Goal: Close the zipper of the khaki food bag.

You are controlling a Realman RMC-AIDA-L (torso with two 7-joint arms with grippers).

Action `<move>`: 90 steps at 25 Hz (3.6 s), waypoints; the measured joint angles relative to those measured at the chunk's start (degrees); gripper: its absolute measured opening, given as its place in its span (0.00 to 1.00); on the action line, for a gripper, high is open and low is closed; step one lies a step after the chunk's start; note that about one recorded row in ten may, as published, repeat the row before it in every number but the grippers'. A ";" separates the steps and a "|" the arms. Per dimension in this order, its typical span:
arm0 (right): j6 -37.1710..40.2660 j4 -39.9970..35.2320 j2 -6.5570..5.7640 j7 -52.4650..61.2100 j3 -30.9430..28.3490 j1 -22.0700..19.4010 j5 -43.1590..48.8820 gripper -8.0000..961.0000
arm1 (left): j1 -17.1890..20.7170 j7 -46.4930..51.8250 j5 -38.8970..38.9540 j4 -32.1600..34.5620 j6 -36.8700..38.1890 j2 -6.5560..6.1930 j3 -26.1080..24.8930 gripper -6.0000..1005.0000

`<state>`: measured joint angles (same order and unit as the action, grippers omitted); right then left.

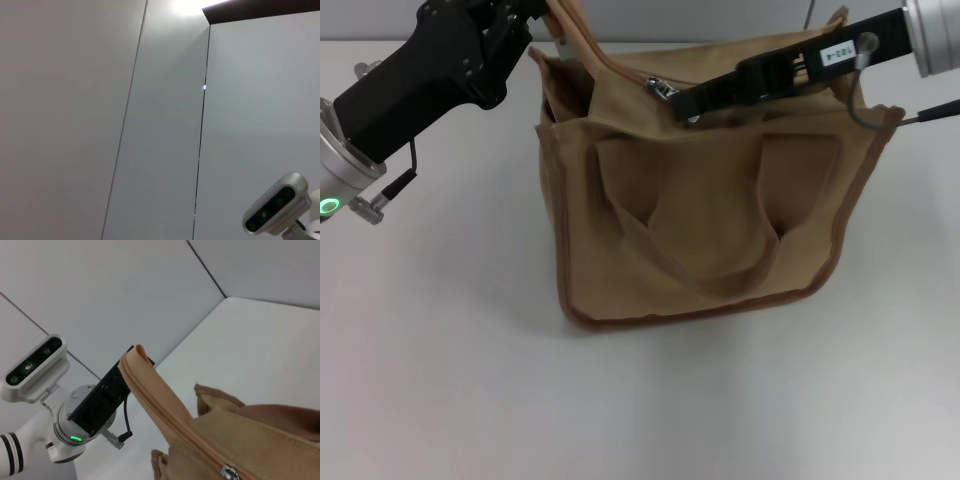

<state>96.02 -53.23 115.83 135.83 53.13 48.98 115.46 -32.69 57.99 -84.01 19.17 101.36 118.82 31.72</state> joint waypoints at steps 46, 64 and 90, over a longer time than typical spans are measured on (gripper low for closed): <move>8.15 -4.56 -2.63 -5.00 -15.93 -13.87 -0.49 0.04 | 0.35 0.02 0.69 -0.36 -2.22 -0.09 0.01 0.03; 11.19 -2.55 -4.06 -7.51 -19.75 -15.08 -0.83 0.05 | 0.43 0.10 0.70 -0.35 -3.12 -0.08 0.12 0.03; 19.28 1.81 -4.43 -24.59 -23.15 -19.84 -15.72 0.75 | 0.34 0.26 0.69 -0.45 -3.79 -0.19 0.06 0.03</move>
<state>115.30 -51.42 111.39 111.24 29.99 29.14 99.74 -32.34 58.26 -83.32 18.72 97.57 118.63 31.78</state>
